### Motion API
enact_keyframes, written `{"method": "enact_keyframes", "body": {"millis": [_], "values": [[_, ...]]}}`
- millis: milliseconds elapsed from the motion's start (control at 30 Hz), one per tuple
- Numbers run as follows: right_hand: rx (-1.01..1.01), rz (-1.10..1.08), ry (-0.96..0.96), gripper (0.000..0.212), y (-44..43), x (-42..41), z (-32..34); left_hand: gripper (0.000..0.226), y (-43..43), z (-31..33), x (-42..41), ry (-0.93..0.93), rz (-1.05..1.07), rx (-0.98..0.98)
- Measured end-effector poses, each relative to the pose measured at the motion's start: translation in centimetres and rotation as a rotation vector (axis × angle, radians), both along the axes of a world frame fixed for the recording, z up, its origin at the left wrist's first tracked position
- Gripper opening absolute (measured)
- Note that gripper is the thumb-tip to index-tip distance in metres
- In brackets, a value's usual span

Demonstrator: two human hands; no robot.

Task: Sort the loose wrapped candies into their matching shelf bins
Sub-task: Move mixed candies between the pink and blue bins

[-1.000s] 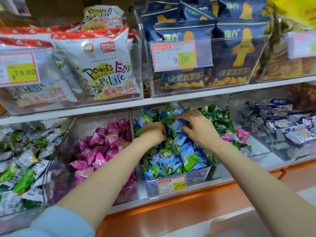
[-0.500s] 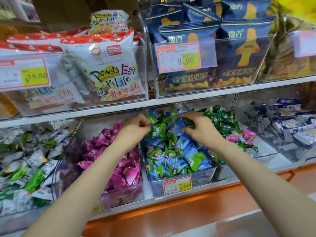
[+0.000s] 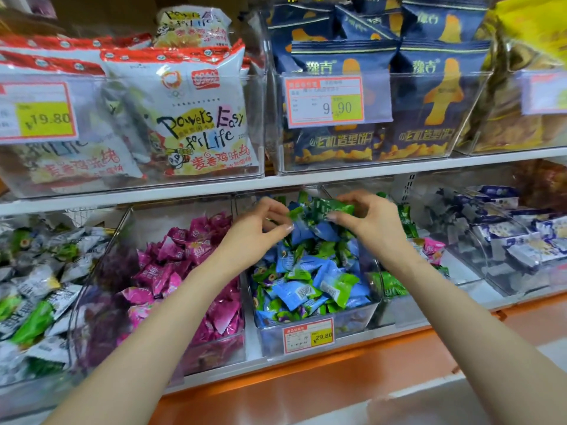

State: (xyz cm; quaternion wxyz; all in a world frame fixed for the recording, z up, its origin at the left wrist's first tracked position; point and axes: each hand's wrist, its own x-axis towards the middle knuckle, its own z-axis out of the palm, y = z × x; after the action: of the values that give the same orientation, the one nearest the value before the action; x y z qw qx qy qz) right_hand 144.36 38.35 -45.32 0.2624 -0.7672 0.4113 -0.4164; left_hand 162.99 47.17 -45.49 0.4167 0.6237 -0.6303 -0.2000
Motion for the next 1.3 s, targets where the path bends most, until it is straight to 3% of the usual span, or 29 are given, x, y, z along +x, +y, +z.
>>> {"method": "enact_keyframes", "body": {"millis": [133,267,367,500,633,700,800,900,1167,1300], "values": [[-0.081,-0.309,0.069,0.027,-2.6,-3.7,-0.7,0.025,-0.8,-1.0,0.0,-0.265,-0.117,0.113],[0.021,-0.162,0.384,0.021,-3.6,-5.4,-2.3,0.043,-1.6,-2.6,-0.1,-0.72,-0.231,0.229],[-0.12,-0.145,0.48,0.02,-3.3,-5.8,-2.6,0.036,-1.7,-2.9,0.3,-0.93,-0.162,0.356],[-0.253,-0.06,0.383,0.016,-2.1,-4.7,-2.1,0.024,-1.7,-1.7,0.8,-0.9,-0.121,0.382],[-0.376,0.18,0.541,0.03,-1.3,-2.7,-2.6,0.02,-2.3,-1.9,0.9,-0.728,-0.058,0.104],[-0.407,0.24,0.631,0.032,-1.2,-2.0,-2.8,0.036,-3.0,-2.2,0.6,-0.76,-0.115,0.029],[-0.412,0.259,0.71,0.033,-1.7,-1.5,-3.4,0.058,-4.4,-2.4,0.4,-0.864,-0.132,0.149],[-0.391,0.179,0.778,0.036,-2.0,-1.1,-3.6,0.053,-5.0,-2.3,0.8,-1.038,-0.057,0.162],[-0.263,0.1,0.679,0.038,-2.0,-0.8,-3.2,0.033,-5.1,-2.3,-0.2,-0.957,-0.031,0.142],[-0.234,0.121,0.652,0.04,-1.9,-1.1,-3.2,0.05,-6.2,-2.7,-0.3,-1.054,-0.079,0.253]]}}
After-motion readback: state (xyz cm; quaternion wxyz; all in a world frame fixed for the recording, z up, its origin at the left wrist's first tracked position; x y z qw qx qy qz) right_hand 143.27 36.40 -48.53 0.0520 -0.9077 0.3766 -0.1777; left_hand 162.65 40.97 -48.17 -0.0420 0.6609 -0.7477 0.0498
